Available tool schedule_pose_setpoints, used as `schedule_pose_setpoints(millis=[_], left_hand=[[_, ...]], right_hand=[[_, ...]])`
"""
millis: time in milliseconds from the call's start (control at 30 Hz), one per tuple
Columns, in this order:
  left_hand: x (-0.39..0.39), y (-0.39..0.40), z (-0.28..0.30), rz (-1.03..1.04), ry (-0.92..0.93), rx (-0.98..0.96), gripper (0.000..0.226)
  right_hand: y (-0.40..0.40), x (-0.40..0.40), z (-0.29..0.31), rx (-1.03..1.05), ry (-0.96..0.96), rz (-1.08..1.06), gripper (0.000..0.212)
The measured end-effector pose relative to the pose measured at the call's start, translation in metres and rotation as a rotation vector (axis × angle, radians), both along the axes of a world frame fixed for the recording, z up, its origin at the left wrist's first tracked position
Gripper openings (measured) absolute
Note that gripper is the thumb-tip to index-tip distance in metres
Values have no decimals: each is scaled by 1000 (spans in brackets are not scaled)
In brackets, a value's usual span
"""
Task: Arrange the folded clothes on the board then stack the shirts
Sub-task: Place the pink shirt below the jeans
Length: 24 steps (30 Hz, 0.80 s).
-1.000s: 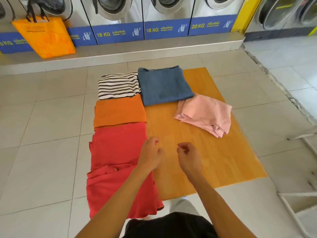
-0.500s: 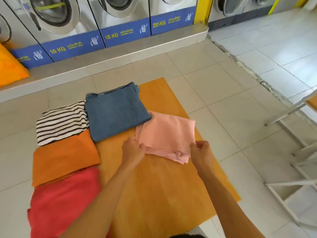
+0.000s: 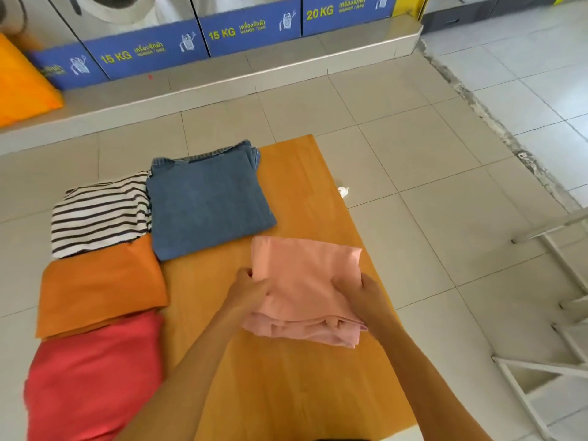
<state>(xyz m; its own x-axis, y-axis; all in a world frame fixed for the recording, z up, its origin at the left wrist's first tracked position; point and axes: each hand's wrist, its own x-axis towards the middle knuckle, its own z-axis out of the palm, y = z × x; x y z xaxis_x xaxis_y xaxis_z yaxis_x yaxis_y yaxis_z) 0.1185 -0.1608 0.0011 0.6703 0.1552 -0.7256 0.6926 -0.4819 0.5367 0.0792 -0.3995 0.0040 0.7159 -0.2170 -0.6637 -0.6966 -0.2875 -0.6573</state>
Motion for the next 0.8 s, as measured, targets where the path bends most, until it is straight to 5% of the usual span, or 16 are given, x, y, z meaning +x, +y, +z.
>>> schedule_pose_setpoints(millis=[133, 300, 500, 667, 800], left_hand=[[-56, 21, 10, 131, 51, -126, 18], [-95, 37, 12, 399, -49, -251, 29], [-74, 97, 13, 484, -295, 4, 62], [-40, 136, 15, 499, -263, 203, 47], [-48, 139, -8, 299, -152, 293, 46]], right_hand=[[8, -31, 2, -24, -33, 95, 29], [48, -26, 8, 26, -154, 238, 31], [109, 19, 20, 106, -241, 298, 34], [154, 49, 12, 48, -203, 404, 39], [154, 47, -12, -89, -161, 479, 38]])
